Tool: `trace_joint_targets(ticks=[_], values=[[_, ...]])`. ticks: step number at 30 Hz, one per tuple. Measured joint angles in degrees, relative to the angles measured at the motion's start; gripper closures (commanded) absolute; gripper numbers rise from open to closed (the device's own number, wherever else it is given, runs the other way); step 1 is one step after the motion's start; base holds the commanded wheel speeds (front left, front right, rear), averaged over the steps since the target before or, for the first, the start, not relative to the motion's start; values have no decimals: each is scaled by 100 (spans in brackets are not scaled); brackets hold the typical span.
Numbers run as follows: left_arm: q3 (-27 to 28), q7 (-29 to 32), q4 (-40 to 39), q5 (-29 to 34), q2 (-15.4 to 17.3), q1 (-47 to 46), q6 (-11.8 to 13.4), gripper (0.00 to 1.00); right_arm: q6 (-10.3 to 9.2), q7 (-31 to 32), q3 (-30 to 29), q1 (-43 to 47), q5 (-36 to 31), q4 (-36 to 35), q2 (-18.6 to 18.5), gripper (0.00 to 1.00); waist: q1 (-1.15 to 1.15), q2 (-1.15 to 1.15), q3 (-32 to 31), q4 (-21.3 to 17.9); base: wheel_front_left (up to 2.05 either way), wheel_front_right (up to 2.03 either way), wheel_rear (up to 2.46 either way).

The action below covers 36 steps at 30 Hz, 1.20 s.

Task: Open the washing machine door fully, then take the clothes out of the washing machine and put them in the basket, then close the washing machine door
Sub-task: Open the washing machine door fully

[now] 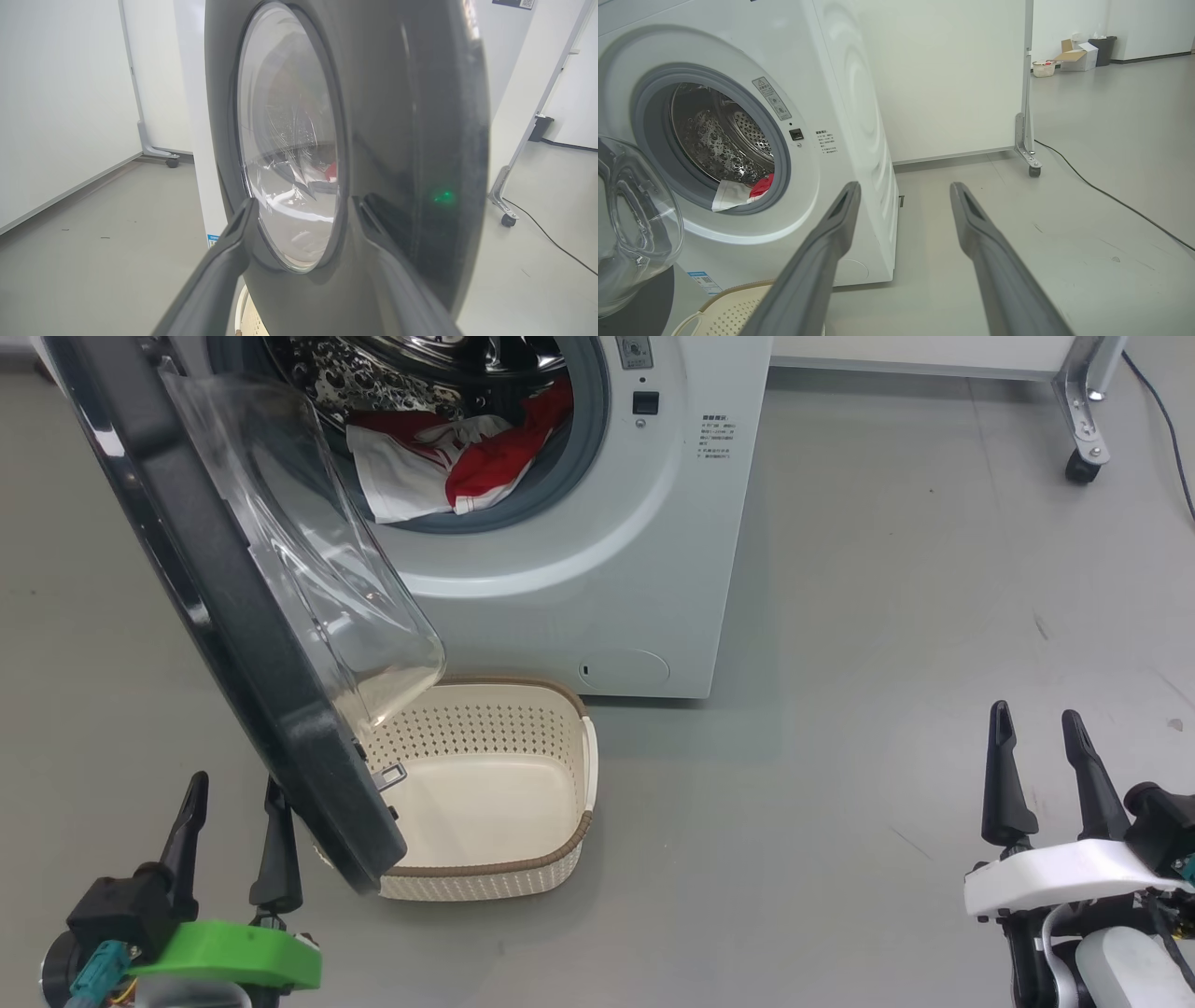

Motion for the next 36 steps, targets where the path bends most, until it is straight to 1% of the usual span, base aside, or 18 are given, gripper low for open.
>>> trace_joint_targets(ticks=[14, 24, 27, 36], values=[[-51, 0, 2, 24, -1, 0, 0, 0, 19, 0, -194, 273, -320, -205, 307, 0, 0, 0, 31, 50, 0, 0, 0], [-70, 0, 5, 24, -1, 0, -1, 0, 157, 0, -322, 365, -466, -257, 458, 0, 0, 0, 46, 59, 0, 0, 0], [-78, 0, 8, 24, -1, 0, -1, 0, 165, 0, -361, 428, -499, -263, 489, 0, 0, 0, 51, 63, 0, 0, 0], [-105, 0, 51, 25, 0, 0, -1, 0, 302, 0, -431, 448, -646, -263, 587, 0, 0, 0, 57, 71, 0, 0, 0]])
